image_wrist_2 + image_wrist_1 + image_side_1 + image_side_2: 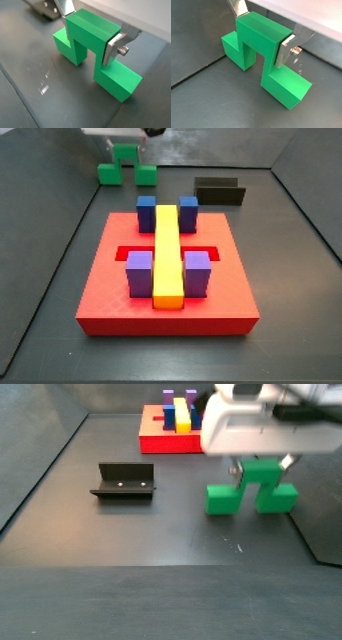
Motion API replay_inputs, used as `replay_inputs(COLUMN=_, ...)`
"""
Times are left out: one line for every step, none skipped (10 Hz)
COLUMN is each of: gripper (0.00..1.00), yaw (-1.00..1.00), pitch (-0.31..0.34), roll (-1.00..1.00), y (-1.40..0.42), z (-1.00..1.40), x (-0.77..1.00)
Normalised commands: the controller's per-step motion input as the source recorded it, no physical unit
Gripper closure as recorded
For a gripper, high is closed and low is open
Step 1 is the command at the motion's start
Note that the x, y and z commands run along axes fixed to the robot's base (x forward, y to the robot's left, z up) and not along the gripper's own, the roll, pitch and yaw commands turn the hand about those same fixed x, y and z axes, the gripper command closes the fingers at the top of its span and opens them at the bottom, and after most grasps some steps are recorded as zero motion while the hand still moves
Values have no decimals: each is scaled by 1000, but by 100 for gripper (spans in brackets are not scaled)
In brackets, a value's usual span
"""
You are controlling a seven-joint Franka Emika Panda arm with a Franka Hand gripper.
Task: Pick up the green object. Move up. Move to above the board. Insert the green object.
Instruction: Move up, then move to above the board.
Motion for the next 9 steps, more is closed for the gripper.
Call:
replay_inputs(gripper=100, yaw=-52, pitch=71, roll=8, y=-63, z=665, x=-18)
replay_inputs(gripper=100, yaw=-23, pitch=66, roll=51, y=-24, z=388, x=-14)
replay_inputs(gripper=100, yaw=0, pitch=0, roll=0, y=0, z=1400, x=0)
replay_inputs(gripper=100, yaw=4, pitch=-1, roll=-25, y=4, z=1400, x=-3)
replay_inputs(gripper=100, yaw=2, pitch=31, roll=-11, y=0, z=1400, x=-62)
replay_inputs(gripper=100, yaw=7, pitch=13, roll=18, y=1, z=1400, x=-54)
replay_inputs(gripper=100, yaw=6, pitch=53, roll=-6, y=14, z=1400, x=28)
replay_inputs(gripper=100, yaw=2, pitch=81, roll=-13, y=11, z=921, x=42)
replay_inputs(gripper=100, yaw=0, pitch=91, roll=3, y=-3, z=417, x=33)
